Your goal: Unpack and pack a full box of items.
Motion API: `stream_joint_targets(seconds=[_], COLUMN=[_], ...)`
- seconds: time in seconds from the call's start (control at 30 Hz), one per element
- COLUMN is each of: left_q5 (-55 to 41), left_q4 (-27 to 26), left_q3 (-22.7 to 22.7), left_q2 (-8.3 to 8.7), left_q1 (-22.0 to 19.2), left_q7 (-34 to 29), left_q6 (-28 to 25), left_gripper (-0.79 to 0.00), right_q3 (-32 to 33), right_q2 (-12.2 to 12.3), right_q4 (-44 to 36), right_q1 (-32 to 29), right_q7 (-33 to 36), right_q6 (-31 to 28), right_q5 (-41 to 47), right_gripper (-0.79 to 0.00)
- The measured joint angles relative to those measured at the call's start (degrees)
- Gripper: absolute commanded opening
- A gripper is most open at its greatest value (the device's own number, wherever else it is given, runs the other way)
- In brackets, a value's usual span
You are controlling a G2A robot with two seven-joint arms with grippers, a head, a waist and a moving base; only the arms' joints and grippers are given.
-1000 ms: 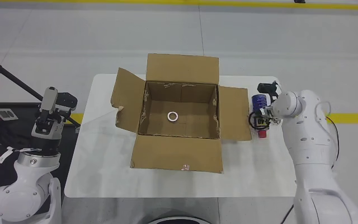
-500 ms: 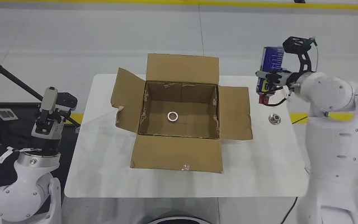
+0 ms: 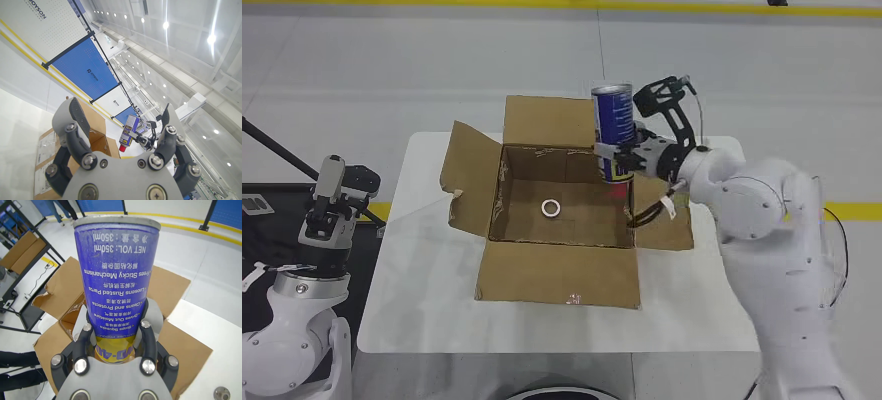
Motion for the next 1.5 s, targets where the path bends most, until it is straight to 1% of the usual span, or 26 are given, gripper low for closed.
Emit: stream_joint_targets(seconds=[0.2,0.33,0.47,0.63,0.83,1.03,1.33,1.43,1.5], left_q5=[0.0,0.0,0.0,0.0,0.0,0.0,0.0,0.0,0.0], left_q4=[0.0,0.0,0.0,0.0,0.0,0.0,0.0,0.0,0.0], left_q3=[0.0,0.0,0.0,0.0,0.0,0.0,0.0,0.0,0.0], left_q2=[0.0,0.0,0.0,0.0,0.0,0.0,0.0,0.0,0.0], left_q1=[0.0,0.0,0.0,0.0,0.0,0.0,0.0,0.0,0.0], left_q7=[0.0,0.0,0.0,0.0,0.0,0.0,0.0,0.0,0.0], left_q6=[0.0,0.0,0.0,0.0,0.0,0.0,0.0,0.0,0.0], left_gripper=[0.0,0.0,0.0,0.0,0.0,0.0,0.0,0.0,0.0], right_q3=[-7.5,-12.7,-17.6,-23.0,-28.5,-32.1,-34.7,-35.2,-35.4], right_q2=[-1.0,-1.7,-2.8,-4.6,-6.8,-8.6,-10.6,-11.1,-11.3], right_q4=[7.1,11.8,17.5,25.8,33.1,37.6,42.2,43.2,43.9], right_q1=[3.3,5.7,8.4,12.1,15.6,17.7,19.3,19.4,19.5], right_q7=[0.2,2.6,2.4,2.1,3.0,4.9,5.6,5.5,5.3], right_q6=[-3.4,-6.2,-6.0,-6.8,-7.9,-8.2,-8.1,-8.3,-8.4], right_q5=[0.8,-1.0,-4.6,-5.7,-7.5,-9.3,-10.7,-11.0,-11.2], right_gripper=[-0.785,-0.785,-0.785,-0.785,-0.785,-0.785,-0.785,-0.739,-0.69])
